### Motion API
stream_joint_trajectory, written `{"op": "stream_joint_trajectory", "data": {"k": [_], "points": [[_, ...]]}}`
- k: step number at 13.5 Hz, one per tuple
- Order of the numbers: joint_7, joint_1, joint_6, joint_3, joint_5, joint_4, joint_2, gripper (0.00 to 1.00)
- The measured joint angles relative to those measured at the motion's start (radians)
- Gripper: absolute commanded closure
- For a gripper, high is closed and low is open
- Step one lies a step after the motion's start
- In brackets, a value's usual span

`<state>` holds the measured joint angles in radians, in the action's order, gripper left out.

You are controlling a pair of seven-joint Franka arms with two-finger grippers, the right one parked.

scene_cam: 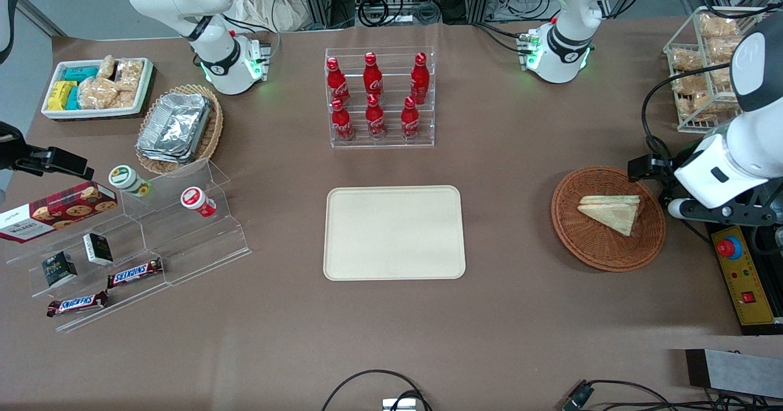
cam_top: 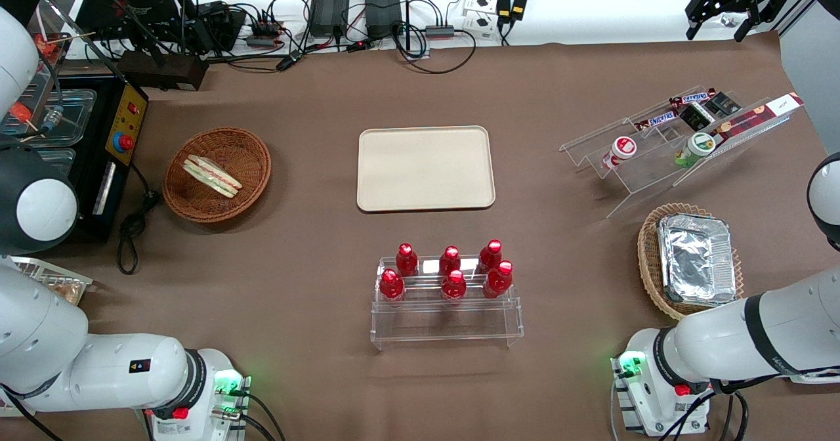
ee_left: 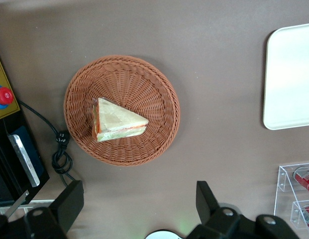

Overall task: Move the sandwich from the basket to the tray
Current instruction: 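Move the left gripper over the wrapped sandwich in the wicker basket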

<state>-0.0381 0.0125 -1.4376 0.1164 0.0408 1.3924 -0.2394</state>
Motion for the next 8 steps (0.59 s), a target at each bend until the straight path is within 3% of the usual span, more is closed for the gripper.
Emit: {"op": "stream_joint_trajectory", "data": {"k": [8], "points": [[0.002,0.002,0.014,-0.015,0.01,-0.009,-0.022,0.0]]}}
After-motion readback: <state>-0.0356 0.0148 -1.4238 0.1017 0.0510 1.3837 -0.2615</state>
